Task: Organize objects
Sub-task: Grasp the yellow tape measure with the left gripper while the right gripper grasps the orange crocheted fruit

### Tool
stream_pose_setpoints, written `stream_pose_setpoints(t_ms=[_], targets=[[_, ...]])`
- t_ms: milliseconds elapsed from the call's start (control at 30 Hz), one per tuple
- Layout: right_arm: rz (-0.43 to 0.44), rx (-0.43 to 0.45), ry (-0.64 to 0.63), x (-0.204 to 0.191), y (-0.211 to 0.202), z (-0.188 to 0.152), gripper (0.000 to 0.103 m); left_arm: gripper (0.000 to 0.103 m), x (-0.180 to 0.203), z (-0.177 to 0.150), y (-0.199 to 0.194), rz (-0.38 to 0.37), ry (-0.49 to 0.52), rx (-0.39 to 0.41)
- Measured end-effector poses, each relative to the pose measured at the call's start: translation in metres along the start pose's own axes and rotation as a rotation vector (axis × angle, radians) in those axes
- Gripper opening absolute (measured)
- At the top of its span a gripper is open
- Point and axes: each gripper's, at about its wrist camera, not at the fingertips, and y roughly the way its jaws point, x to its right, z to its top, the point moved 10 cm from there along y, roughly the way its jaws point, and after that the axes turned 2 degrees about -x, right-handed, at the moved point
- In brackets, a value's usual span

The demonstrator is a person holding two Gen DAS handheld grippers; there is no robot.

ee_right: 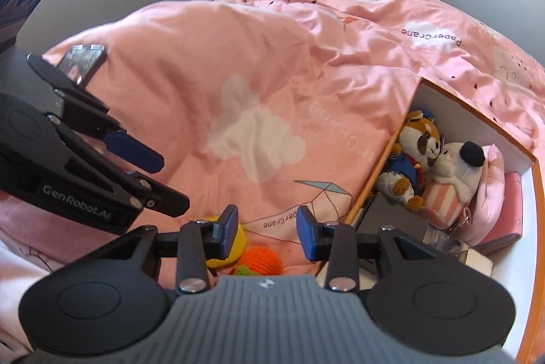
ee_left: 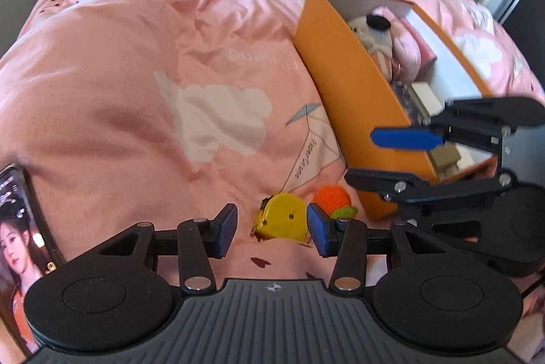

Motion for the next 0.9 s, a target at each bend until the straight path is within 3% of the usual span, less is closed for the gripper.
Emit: stream_pose_setpoints(t_ms=[233, 367, 467, 667, 900], targets=[[0.090, -0.126, -0.231, -0.005, 0.011, -0.007, 0.039, 0.063, 0.021, -0.013, 0.029, 0.013, 0.187, -0.076], [0.141, -0.175, -0.337, -0.008, 0.013, -0.006, 0.039, 0.066, 0.025, -0.015, 0.043, -0.018, 0.194, -0.102], [0.171, -0.199, -0.359, -0.005, 0.016, -0.003, 0.039, 0.067, 0.027, -0.016, 0.056, -0.016, 0.204, -0.115], [0.202, -0.221, -0.398, -0.005, 0.020, -0.001, 0.039, 0.068, 0.029, -0.020, 0.078, 0.085, 0.277, -0.156], [0.212, -0.263, -0.435, -0.009, 0.032, -0.002, 0.040, 0.068, 0.031, -0.023, 0.093, 0.095, 0.294, -0.169]])
